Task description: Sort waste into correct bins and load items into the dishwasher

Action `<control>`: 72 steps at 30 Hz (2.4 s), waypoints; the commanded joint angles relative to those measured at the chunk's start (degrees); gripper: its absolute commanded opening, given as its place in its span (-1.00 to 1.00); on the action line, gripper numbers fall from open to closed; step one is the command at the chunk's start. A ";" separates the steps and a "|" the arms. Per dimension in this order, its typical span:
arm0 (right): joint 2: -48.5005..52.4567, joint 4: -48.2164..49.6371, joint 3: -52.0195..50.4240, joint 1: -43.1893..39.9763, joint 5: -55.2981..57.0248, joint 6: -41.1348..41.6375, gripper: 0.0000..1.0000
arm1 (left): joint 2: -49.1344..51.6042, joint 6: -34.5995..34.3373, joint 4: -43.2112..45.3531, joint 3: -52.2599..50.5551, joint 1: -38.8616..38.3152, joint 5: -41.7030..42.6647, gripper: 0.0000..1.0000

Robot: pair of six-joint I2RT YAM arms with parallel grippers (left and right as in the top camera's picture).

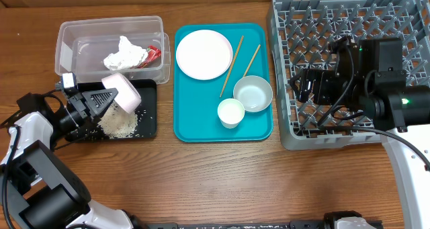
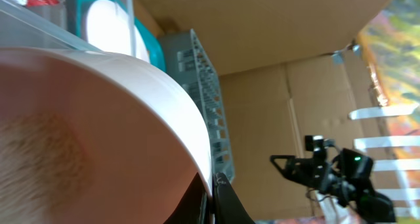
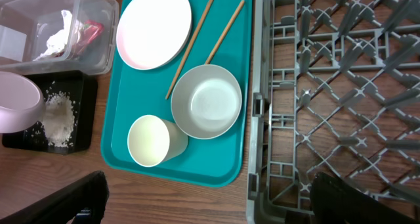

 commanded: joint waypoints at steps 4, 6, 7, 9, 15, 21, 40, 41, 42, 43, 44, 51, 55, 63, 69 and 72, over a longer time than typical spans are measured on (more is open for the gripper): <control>-1.27 -0.59 1.05 0.17 0.09 0.00 1.00 | 0.83 -7.58 0.22 -0.35 0.31 3.98 -0.92; -1.27 -0.70 1.05 0.17 0.11 -0.02 1.00 | 0.83 -7.54 0.31 -0.35 0.33 3.96 -0.92; -1.27 -0.72 1.05 0.17 0.09 0.00 1.00 | 0.83 -7.56 0.42 -0.35 0.33 3.96 -0.92; -1.27 -0.70 1.05 0.17 0.09 0.00 1.00 | 0.83 -8.44 0.39 -0.35 0.31 3.98 -0.92; -1.27 -0.70 1.05 0.17 0.09 0.00 1.00 | 0.83 -11.19 1.88 -0.35 0.66 3.96 -0.92; -1.27 -0.70 1.05 0.17 0.09 0.00 1.00 | 0.70 -16.24 1.81 -0.07 0.68 3.96 -0.92; -1.27 -0.72 1.05 0.17 0.09 0.00 1.00 | -15.74 -23.43 1.68 13.60 -36.63 -47.17 -0.92; -1.27 -0.72 1.05 0.17 0.09 0.00 1.00 | -15.43 -23.52 1.62 13.51 -39.60 -53.90 -0.92; -1.27 -0.72 1.05 0.17 0.09 -0.02 1.00 | -14.84 -23.96 1.42 13.46 -42.97 -61.61 -0.92; -1.27 -0.70 1.05 0.17 0.09 -0.02 1.00 | -14.08 -24.04 1.29 13.42 -45.53 -66.90 -0.92; -1.27 -0.72 1.05 0.17 0.09 -0.02 1.00 | -13.14 -24.06 1.25 13.42 -47.91 -71.32 -0.92; -1.27 -0.70 1.05 0.17 0.09 -0.02 1.00 | -2.99 -23.12 4.28 13.44 -57.77 -80.98 -0.92; -1.27 -0.70 1.05 0.17 0.09 -0.02 1.00 | 1.29 -23.17 6.03 13.44 -59.89 -80.61 -0.92; -1.27 -0.70 1.05 0.17 0.09 -0.02 1.00 | 3.32 -23.15 4.98 13.75 -60.48 -79.65 -0.42; -1.16 -0.70 1.05 0.17 0.09 -0.02 1.00 | 3.26 -21.77 1.97 21.75 -59.49 -73.48 0.08; -1.11 -0.70 1.05 0.17 0.09 -0.02 1.00 | 3.26 -19.17 0.42 26.23 -59.58 -71.56 0.14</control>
